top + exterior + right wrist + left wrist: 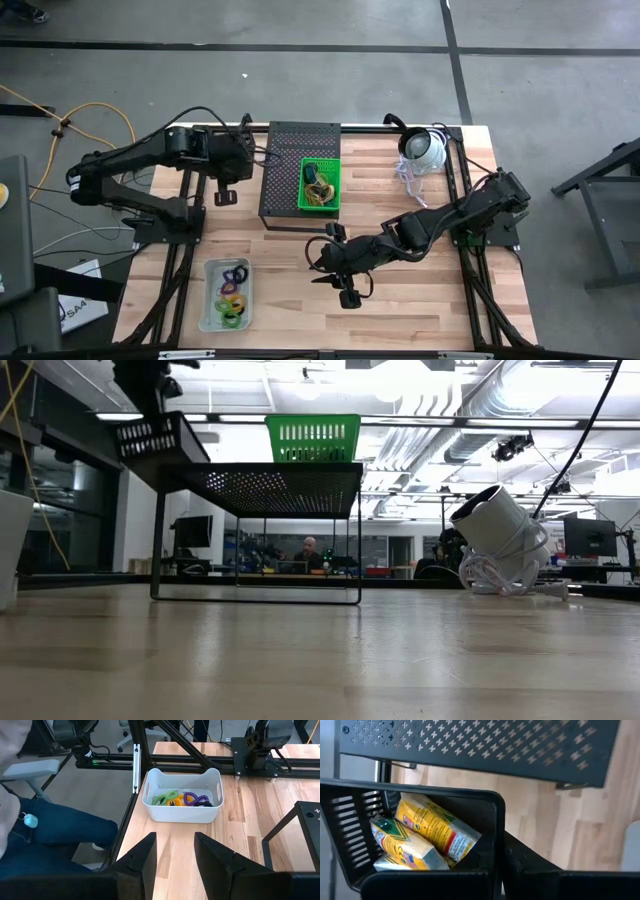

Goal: Pick & Place Office Desk Supplies
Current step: Put the black bin with crayon boxes on the shelf

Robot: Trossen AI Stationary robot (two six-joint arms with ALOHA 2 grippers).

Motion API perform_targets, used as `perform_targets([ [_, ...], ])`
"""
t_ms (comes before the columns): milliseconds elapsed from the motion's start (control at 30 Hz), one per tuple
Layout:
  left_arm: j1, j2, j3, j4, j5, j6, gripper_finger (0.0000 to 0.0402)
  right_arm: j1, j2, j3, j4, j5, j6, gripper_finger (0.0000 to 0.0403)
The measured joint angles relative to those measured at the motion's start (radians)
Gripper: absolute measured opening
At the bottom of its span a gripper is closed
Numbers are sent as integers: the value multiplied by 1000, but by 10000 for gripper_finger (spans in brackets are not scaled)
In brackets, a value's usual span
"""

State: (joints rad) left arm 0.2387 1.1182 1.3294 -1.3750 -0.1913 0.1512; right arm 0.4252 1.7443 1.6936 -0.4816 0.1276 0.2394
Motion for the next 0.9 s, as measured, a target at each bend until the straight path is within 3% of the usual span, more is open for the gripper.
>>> perform_targets([
  [300,-143,109,67,-3,0,-144,1,0,0,0,0,0,0,120],
  [633,-285,275,186,-1,-39,-171,1,0,0,0,0,0,0,120],
  [900,-323,350,220,31,-74,-171,1,0,0,0,0,0,0,120],
])
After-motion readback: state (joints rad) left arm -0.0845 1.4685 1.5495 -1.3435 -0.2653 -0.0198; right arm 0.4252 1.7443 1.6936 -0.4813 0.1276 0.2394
